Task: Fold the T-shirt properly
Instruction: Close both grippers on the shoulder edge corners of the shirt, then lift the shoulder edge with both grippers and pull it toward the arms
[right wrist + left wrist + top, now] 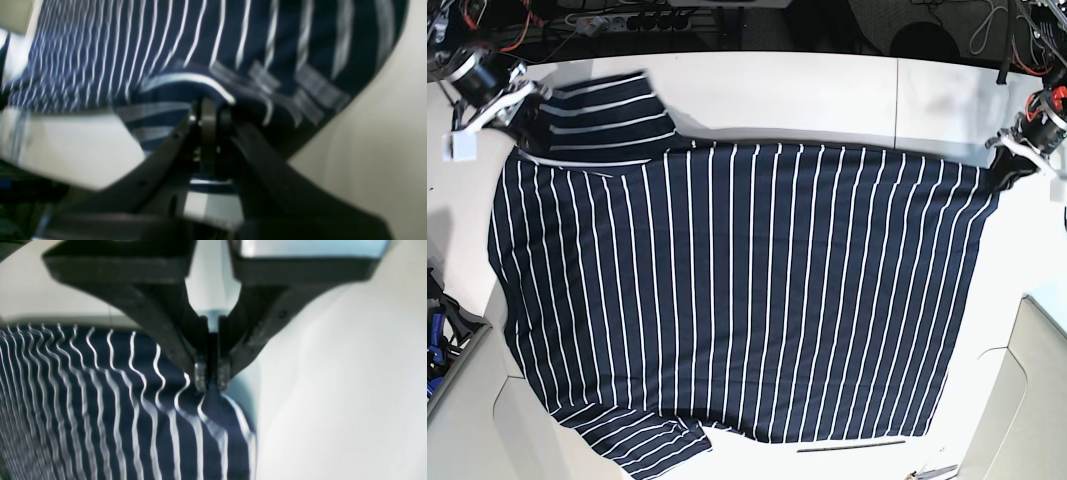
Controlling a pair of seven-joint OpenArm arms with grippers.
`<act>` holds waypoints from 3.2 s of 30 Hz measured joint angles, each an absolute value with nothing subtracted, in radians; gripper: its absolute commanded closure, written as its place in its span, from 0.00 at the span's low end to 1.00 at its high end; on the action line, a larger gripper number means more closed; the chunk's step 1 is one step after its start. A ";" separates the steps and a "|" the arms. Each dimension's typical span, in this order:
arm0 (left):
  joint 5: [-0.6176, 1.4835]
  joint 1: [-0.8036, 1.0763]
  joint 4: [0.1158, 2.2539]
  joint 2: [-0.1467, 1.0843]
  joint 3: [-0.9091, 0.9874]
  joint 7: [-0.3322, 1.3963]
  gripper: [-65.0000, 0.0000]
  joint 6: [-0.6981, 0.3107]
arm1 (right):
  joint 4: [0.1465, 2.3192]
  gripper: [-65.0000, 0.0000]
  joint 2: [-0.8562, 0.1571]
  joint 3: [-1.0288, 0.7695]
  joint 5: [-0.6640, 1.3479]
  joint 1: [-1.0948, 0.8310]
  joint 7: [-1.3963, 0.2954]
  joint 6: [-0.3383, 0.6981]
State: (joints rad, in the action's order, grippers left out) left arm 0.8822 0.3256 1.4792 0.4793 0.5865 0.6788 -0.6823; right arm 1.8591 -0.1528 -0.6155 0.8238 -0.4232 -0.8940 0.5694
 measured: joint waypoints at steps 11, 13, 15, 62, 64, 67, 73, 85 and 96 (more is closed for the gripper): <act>0.775 0.162 1.480 0.480 0.580 0.669 1.00 -0.690 | 1.834 1.00 -0.153 -0.614 0.793 -0.216 -0.908 0.570; 0.764 0.149 1.480 0.479 0.580 0.661 1.00 -0.690 | 1.834 1.00 -0.152 -0.614 0.783 -0.186 -0.907 0.571; 0.742 0.134 1.479 0.479 0.580 0.652 1.00 -0.693 | 1.823 1.00 -0.152 -0.614 0.750 -0.146 -0.905 0.573; 0.469 -0.144 1.140 0.479 0.324 0.439 0.46 -0.535 | 1.081 0.44 -0.205 -0.468 0.498 0.410 -0.824 0.573; 0.501 -0.144 1.140 0.479 0.349 0.467 0.41 -0.535 | 1.084 0.44 -0.205 -0.499 0.501 0.410 -0.838 0.573; 0.551 -0.144 1.140 0.480 0.399 0.501 0.37 -0.534 | 1.098 0.44 -0.205 -0.569 0.501 0.410 -0.846 0.573; 0.651 -0.142 1.140 0.481 0.452 0.606 0.37 -0.533 | 1.109 0.44 -0.233 -0.691 0.574 0.385 -0.868 0.574; 0.638 -0.108 1.140 0.443 0.451 0.575 0.27 -0.540 | 1.109 0.44 -0.299 -0.734 0.587 0.212 -0.846 0.565; 0.641 -0.115 1.015 0.443 0.452 0.472 0.27 -0.548 | 1.101 0.44 -0.287 -0.720 0.602 0.177 -0.808 0.564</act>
State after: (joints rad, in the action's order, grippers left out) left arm 0.6411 -0.1150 1.0145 0.4435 0.4519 0.4717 -0.5476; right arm 1.1011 -0.2874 -0.7197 0.6022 0.1772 -0.8078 0.5644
